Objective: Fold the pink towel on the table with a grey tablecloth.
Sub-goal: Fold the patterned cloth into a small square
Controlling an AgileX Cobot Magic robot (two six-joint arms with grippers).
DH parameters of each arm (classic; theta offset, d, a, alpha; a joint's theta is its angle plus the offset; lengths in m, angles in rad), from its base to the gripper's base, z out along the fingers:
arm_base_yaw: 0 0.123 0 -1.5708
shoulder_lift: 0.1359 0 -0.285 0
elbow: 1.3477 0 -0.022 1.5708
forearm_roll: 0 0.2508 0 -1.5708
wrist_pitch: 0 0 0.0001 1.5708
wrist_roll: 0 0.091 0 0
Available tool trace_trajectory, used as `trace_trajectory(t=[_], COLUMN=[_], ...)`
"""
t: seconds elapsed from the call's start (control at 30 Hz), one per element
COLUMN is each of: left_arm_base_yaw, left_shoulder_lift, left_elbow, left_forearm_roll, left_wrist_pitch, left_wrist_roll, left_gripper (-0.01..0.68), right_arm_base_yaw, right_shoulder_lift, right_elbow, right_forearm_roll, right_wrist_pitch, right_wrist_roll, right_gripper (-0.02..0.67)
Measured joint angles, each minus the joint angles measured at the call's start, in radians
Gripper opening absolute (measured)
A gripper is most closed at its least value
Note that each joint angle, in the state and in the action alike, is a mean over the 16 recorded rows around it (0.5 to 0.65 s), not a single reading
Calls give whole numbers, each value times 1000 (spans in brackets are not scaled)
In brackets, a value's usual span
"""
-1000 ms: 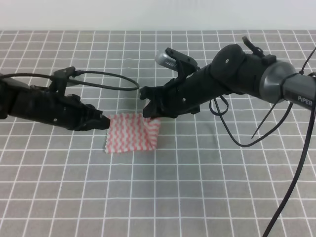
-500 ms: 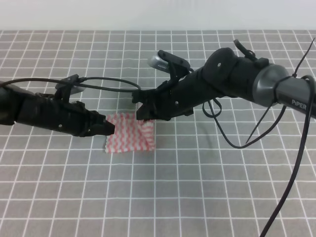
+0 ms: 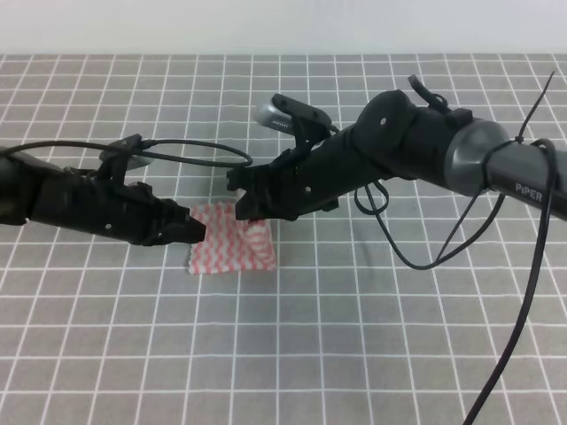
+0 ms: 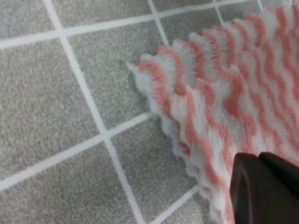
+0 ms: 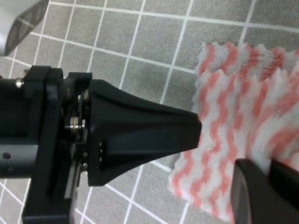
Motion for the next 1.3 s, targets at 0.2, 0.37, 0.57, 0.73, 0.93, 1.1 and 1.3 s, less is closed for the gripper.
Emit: trace_trajectory(t=[0.2, 0.37, 0.57, 0.73, 0.93, 1.1, 1.3], left_arm_base_yaw=[0, 0, 0, 0, 0, 0, 0], left_shoulder_lift=[0, 0, 0, 0, 0, 1, 1], left_elbow=[0, 0, 0, 0, 0, 0, 0], left_forearm_roll=[-1, -2, -6, -9, -9, -8, -8], left_wrist_pitch=[1, 3, 7, 10, 11, 11, 12], left_wrist_roll=[0, 0, 1, 1, 0, 0, 0], left_gripper=[-2, -2, -2, -2, -2, -3, -2], right_arm_base_yaw=[5, 9, 18, 26, 30, 31, 35], right_shoulder_lift=[2, 11, 43, 79, 112, 123, 126], right_elbow=[-15, -33, -69, -105, -140, -150, -151], right_forearm_roll=[0, -1, -1, -1, -3, -3, -2], right_wrist_pitch=[8, 17, 34, 53, 73, 77, 75], right_wrist_roll=[0, 0, 1, 2, 4, 5, 5], right_gripper=[-11, -11, -12, -12, -12, -12, -12])
